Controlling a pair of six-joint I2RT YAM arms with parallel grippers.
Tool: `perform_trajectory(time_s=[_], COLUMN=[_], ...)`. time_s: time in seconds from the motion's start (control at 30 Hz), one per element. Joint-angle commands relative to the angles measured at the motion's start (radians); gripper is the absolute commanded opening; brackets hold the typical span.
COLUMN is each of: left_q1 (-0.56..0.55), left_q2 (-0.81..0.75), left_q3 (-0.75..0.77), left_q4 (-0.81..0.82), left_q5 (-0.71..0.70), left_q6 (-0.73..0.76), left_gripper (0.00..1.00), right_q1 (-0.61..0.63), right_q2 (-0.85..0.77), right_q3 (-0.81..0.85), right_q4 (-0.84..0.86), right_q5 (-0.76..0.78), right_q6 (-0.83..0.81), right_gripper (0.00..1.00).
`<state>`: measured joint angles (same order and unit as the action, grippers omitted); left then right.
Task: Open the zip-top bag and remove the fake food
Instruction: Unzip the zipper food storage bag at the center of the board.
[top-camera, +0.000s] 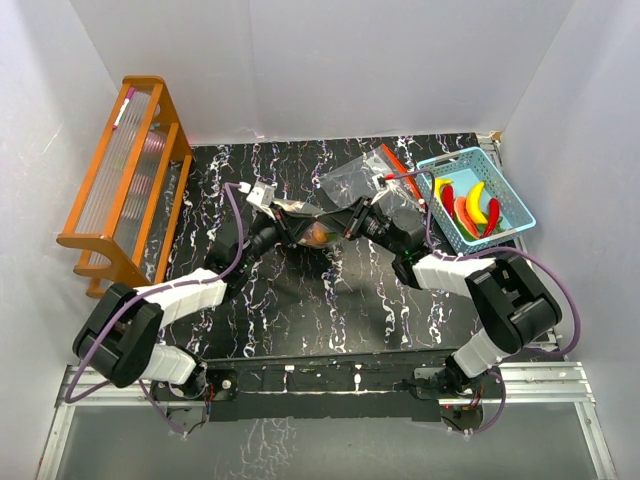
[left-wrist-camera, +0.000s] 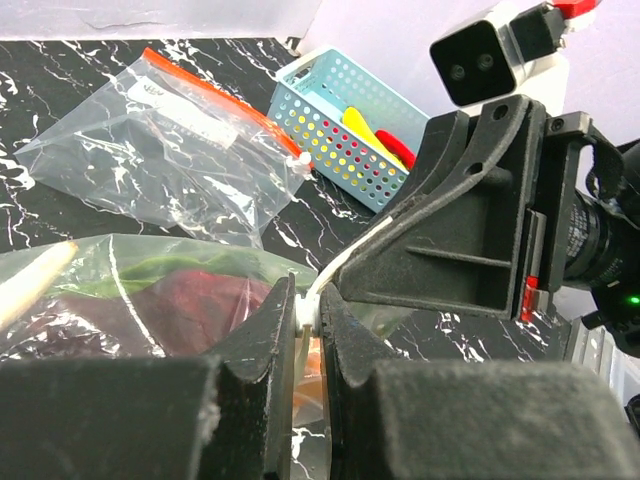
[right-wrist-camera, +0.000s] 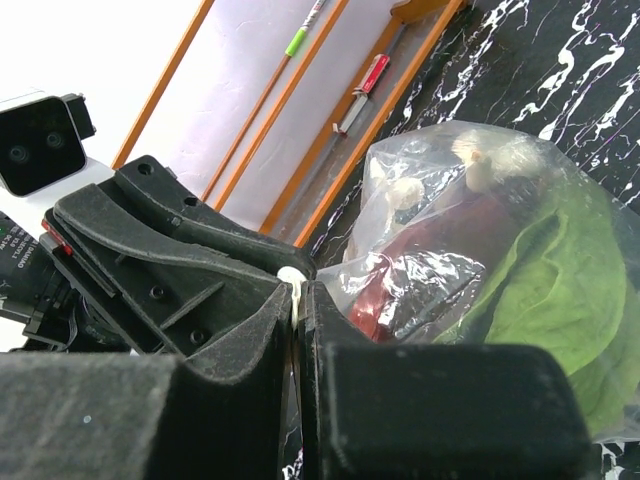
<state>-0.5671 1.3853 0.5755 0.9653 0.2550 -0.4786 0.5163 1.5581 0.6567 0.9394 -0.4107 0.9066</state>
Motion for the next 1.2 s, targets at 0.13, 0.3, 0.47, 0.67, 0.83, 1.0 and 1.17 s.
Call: perform_trajectory(time_s=[0.13, 0.3, 0.47, 0.67, 0.83, 1.0, 1.17], left_q1=[-0.006, -0.005, -0.005, -0.005, -0.005, -0.006, -0.006], left_q2=[-0.102, -0.128, -0.147, -0.217, -0.325, -0.4, -0.419], left_q3=[-0.027, -0.046, -0.066, -0.098, -0.138, -0.179, -0.14], left_q4=[-0.016, -0.039, -0.059, -0.117, -0.203, -0.247, -0.278], left_q5=[-0.003, -0.011, -0.008, -0.019, -0.013, -0.029, -0.008], left_q6=[0.024, 0.033, 0.041, 0.046, 0.04, 0.031, 0.031], left_gripper=[0.11, 0.12, 0.06, 0.08, 0.09, 0.03, 0.0], right_q1=[-0.144, -0.219, -0.299, -0.419, -0.505, -0.499, -0.313], right_q2=[-0.036, -0.045, -0.058, -0.061, -0.029, 0.027, 0.03], right_q3=[0.076, 0.075, 0.065, 0.079, 0.123, 0.159, 0.285], right_q4=[0.064, 0.072, 0.077, 0.084, 0.092, 0.119, -0.077], right_q5=[-0.067, -0.1, -0.127, -0.172, -0.208, -0.259, -0.19], right_q6=[0.013, 0.028, 0.044, 0.068, 0.088, 0.123, -0.028], right_gripper=[0.08, 0.08, 0.08, 0.08, 0.08, 0.08, 0.08])
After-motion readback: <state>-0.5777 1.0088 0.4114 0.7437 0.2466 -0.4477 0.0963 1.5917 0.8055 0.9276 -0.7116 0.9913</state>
